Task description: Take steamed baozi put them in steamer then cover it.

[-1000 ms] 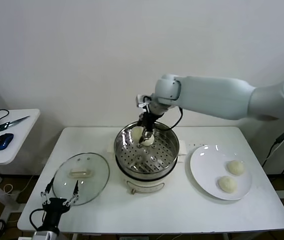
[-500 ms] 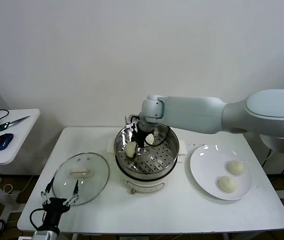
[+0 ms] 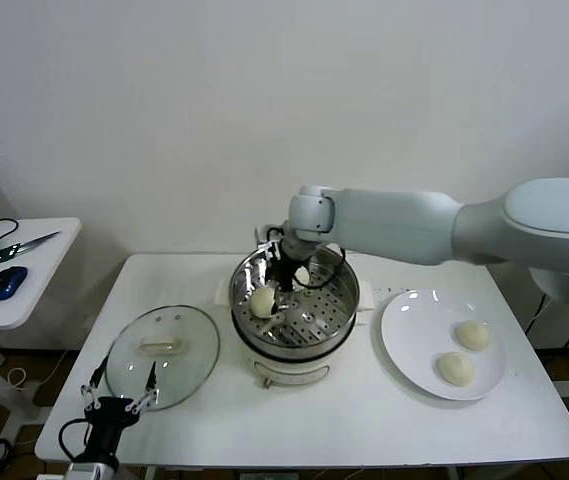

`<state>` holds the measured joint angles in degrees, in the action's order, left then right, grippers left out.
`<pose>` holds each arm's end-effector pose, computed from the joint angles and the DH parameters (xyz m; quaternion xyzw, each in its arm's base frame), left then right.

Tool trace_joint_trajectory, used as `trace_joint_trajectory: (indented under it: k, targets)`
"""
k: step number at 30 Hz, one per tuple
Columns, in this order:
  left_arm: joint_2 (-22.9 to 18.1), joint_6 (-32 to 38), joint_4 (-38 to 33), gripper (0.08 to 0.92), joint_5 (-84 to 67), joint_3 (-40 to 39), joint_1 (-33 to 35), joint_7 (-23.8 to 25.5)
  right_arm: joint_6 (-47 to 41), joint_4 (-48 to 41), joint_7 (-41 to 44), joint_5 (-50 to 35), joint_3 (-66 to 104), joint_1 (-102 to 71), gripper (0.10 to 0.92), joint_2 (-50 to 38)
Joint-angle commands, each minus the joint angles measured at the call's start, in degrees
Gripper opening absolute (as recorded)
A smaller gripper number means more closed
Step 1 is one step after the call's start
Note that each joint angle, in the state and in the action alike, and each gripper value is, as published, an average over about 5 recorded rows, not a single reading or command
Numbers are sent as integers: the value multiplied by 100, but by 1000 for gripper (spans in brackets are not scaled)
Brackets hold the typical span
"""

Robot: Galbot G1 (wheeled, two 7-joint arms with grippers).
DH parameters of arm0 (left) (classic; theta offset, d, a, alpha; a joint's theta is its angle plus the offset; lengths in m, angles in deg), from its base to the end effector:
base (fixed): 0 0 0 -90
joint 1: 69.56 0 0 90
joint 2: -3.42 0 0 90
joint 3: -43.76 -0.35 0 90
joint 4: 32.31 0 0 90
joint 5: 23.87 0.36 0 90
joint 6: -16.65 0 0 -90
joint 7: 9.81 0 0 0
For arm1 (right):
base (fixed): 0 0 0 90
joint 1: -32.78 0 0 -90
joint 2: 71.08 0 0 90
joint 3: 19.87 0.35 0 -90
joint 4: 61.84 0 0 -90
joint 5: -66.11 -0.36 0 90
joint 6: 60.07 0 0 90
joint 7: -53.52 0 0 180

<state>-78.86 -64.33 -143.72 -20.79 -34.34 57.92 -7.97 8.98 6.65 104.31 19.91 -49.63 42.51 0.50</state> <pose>0.1341 0.0978 -0.3641 0.0269 -0.9883 -0.1384 0.0580 0.5694 0.1236 -0.0710 0.5852 -0.5394 0.5057 0.3329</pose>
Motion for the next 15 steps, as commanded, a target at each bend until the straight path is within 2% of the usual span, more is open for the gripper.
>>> trace_joint_trajectory:
  k: [1, 7, 15]
  targets:
    - [-6, -34, -26, 823, 33, -13, -7, -3, 579, 775, 911, 209, -604, 1367, 823, -1537]
    - [-19, -73, -31, 823, 61, -19, -28, -11, 683, 1625, 1133, 1126, -897, 1574, 823, -2829]
    - [-54, -90, -101, 823, 92, -25, 69, -100, 640, 2067, 1032, 2712, 2, -102, 823, -4262]
